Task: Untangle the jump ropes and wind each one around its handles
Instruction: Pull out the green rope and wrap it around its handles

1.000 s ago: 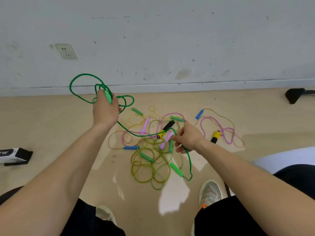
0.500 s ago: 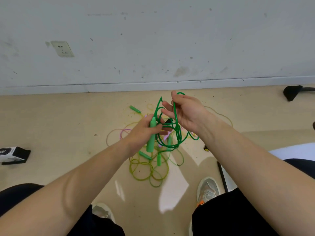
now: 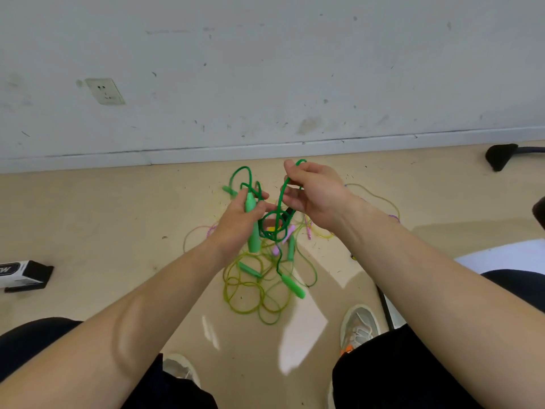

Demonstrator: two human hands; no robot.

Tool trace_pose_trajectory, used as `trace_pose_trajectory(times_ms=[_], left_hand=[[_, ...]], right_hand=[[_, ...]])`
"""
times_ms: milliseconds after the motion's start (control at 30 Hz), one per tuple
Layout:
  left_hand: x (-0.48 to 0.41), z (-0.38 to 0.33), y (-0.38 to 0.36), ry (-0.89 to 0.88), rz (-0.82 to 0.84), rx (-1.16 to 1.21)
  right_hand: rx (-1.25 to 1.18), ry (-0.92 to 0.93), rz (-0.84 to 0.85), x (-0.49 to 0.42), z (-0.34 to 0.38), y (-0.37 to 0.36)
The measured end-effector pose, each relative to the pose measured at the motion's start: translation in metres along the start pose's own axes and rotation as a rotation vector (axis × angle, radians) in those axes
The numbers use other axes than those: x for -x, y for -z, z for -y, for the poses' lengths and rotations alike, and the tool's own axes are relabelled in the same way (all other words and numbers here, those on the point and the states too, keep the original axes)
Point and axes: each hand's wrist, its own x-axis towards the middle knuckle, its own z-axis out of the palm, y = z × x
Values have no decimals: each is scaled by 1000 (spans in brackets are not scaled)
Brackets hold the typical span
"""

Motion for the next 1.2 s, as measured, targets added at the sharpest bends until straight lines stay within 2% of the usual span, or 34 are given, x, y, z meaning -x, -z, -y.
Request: trace_pose_trajectory(times_ms=[67,267,367,433,533,667,733,800,933,1100,1200], left_hand=[[4,4,-4,42,129,59],[16,14,-8,133,304,-46],[20,9,-13,154,298,-66],[18,3,-15,142,237,-20],[8,-9,-11,146,91,153],[-3,-31,0,147,-57,382],[-8,-40,5,164,-111,460],[-10,-48,10,193,-163,508],[-12,-56,17,243,-193,608],[-10,-63,22,241,-145,652],[-13,-62,26,212,-161,531]], right_hand=[[-90,29,-54,-3,2,1],[-346,101,-286,-12,14,15],[-366,120,-352,-17,16,24],[-256,72,-354,-19,15,30],[120,-25,-349,-18,7,37],[498,89,-318,-9,-11,32],[581,81,-218,-4,-23,27],[667,37,-48,1,-38,22],[1044,142,172,-3,-73,18],[1202,32,302,-8,-107,20],[1184,-52,288,-8,-109,27]])
